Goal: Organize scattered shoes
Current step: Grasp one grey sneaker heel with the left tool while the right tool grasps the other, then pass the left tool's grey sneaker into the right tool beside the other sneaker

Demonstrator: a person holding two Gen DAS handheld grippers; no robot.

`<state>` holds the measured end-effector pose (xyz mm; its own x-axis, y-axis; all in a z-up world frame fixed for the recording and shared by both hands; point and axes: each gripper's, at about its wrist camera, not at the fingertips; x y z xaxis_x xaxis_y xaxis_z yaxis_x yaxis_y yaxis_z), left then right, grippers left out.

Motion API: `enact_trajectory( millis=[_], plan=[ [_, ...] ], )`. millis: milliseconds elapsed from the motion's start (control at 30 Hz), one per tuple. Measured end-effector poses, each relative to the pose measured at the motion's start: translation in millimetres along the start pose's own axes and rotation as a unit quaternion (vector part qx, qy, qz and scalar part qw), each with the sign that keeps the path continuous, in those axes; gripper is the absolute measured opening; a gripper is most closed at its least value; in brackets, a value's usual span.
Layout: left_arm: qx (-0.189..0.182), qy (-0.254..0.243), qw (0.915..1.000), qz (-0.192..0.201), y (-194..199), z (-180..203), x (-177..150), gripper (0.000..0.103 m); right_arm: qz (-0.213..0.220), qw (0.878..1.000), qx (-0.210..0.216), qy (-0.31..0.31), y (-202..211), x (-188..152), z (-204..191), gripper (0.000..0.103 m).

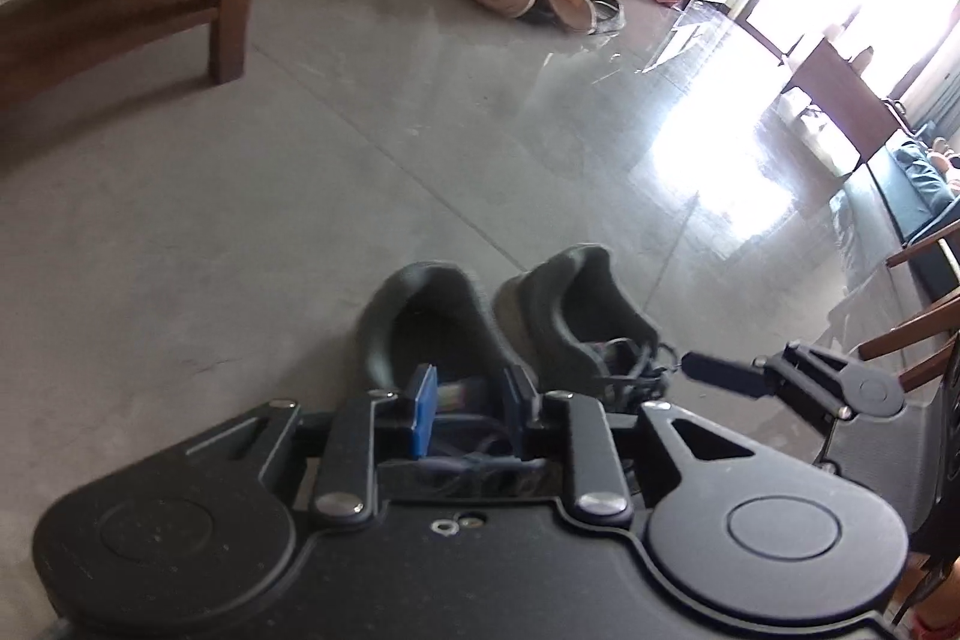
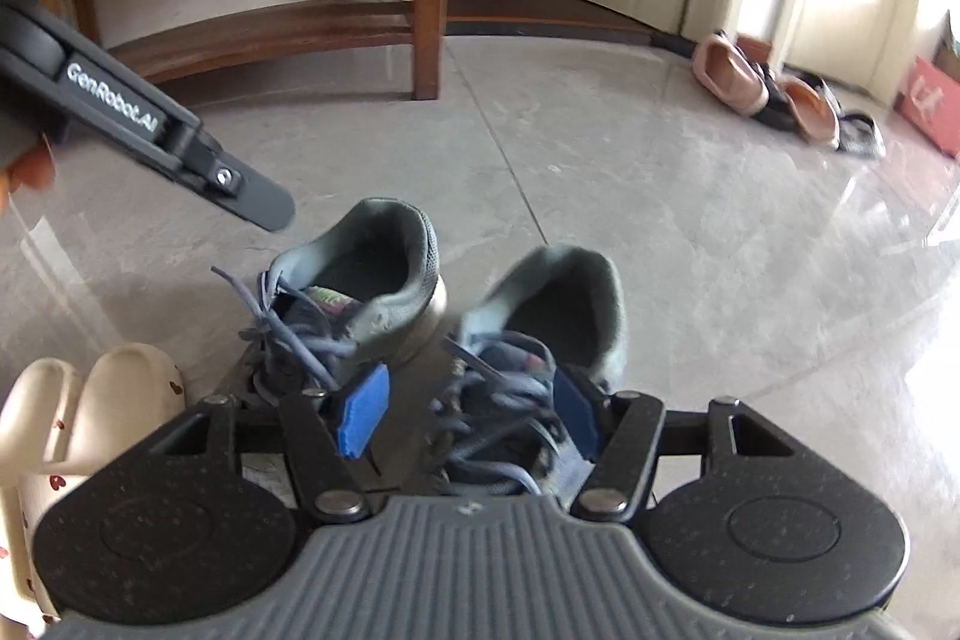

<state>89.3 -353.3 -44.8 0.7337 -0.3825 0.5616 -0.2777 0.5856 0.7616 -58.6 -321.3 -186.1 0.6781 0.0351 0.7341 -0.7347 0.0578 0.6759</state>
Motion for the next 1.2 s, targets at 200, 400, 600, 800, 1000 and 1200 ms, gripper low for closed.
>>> enact_trajectory(
  millis=[200,400,600,800,1000,1200],
  plan=[
    [0.024,0.008,0.9968,-0.076,-29,-12,-31,0.030,-0.029,1.000,-0.004,-0.005,-37,16,0,0.065],
    [0.023,-0.005,0.9950,-0.097,-41,-9,-42,0.039,-0.117,0.991,0.017,-0.057,-87,21,28,0.053],
    [0.035,-0.011,0.9932,-0.111,-70,-2,-47,0.044,-0.122,0.989,0.027,0.082,-86,21,22,0.037],
    [-0.031,0.062,0.9897,-0.125,-93,17,-45,0.044,-0.137,0.971,0.072,0.181,-77,26,34,0.036],
    [-0.044,0.020,0.9935,-0.103,-107,48,-45,0.045,-0.155,0.930,0.104,0.318,-81,22,30,0.035],
    [-0.099,0.062,0.9843,-0.132,-102,35,-51,0.046,-0.183,0.918,0.150,0.317,-81,24,50,0.042]
  ],
)
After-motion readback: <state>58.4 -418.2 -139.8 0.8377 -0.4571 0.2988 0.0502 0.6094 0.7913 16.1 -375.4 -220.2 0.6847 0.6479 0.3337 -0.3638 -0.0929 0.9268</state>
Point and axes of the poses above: each gripper's, at about its wrist camera, not at the fingertips, and y roughly against the way its jaws point, z to its right, x to its top, and after that the axes turned 4 degrees about z, right-handed
